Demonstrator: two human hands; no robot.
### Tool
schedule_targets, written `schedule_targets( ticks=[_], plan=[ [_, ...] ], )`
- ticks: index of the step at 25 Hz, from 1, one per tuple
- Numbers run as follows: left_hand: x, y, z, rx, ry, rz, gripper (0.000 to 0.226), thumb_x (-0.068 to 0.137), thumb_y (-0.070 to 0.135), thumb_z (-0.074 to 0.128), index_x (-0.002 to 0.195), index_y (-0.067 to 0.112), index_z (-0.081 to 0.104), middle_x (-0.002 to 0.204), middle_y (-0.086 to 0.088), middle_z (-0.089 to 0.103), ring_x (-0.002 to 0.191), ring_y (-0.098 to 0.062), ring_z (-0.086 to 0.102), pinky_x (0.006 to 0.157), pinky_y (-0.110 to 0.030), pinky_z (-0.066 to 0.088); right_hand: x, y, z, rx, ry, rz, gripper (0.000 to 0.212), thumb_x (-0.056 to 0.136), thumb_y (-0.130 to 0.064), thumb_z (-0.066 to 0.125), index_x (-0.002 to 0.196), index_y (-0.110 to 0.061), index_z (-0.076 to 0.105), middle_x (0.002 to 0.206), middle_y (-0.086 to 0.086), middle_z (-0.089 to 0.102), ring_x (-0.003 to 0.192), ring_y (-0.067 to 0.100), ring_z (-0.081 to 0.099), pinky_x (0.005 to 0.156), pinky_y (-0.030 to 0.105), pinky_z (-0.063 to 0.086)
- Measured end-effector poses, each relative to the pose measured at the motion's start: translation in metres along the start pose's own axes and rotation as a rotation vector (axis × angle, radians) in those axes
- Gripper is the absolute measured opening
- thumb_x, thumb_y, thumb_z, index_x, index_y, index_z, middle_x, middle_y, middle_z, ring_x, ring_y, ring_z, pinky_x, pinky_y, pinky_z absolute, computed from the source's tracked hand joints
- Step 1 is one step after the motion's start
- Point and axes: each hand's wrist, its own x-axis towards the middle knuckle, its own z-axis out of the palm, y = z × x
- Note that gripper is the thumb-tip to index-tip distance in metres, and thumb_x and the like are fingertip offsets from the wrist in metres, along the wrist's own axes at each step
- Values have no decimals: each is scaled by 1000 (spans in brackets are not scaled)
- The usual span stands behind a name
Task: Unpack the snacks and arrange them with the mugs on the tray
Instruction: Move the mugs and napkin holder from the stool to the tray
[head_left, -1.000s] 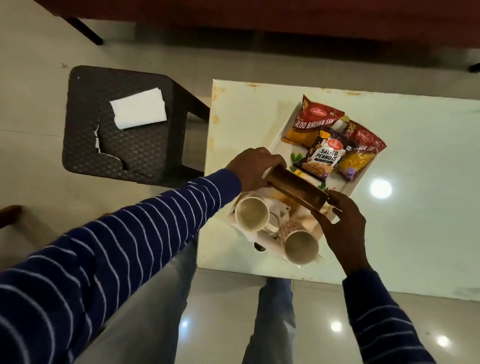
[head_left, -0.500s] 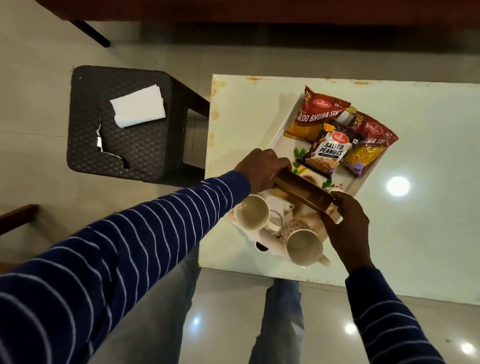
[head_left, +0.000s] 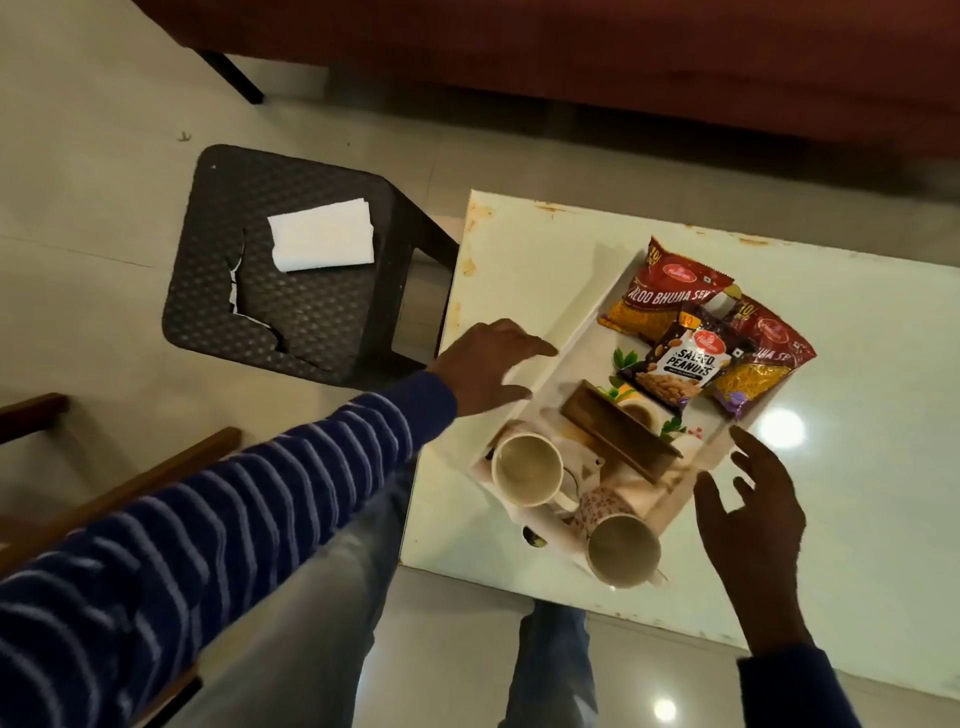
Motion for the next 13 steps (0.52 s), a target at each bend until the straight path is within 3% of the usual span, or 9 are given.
schedule_targets(
  ticks=[3,6,10,13],
  plan=[
    [-41,-41,-35,-64,310,-157,28,86,33,70,111,20,67,104,1,69,97,-16,61,85,-39,54,18,-61,14,90,13,-18,52,87,-9,72,136,-14,54,132,9,62,113,22,62,93,46,56],
    [-73,-91,-72,-190,624,-422,9,87,28,70,91,20,68,85,7,68,77,-10,64,69,-22,53,40,-131,57,175,-111,-127,45,92,-12,66,134,-14,54,131,3,62,108,18,63,89,35,55],
    [-92,-151,-106,-420,950,-844,10,83,27,72,84,22,63,74,12,62,68,2,58,66,-14,46,49,-208,130,258,-289,-156,43,93,-16,65,135,-18,56,134,-2,59,102,11,65,81,18,55],
    [-97,-186,-121,-587,966,-1039,27,81,36,74,92,16,61,75,14,58,68,4,53,64,-12,40,50,-260,187,236,-393,-147,41,94,-20,66,134,-19,58,134,-2,61,103,13,65,71,0,47]
  ],
)
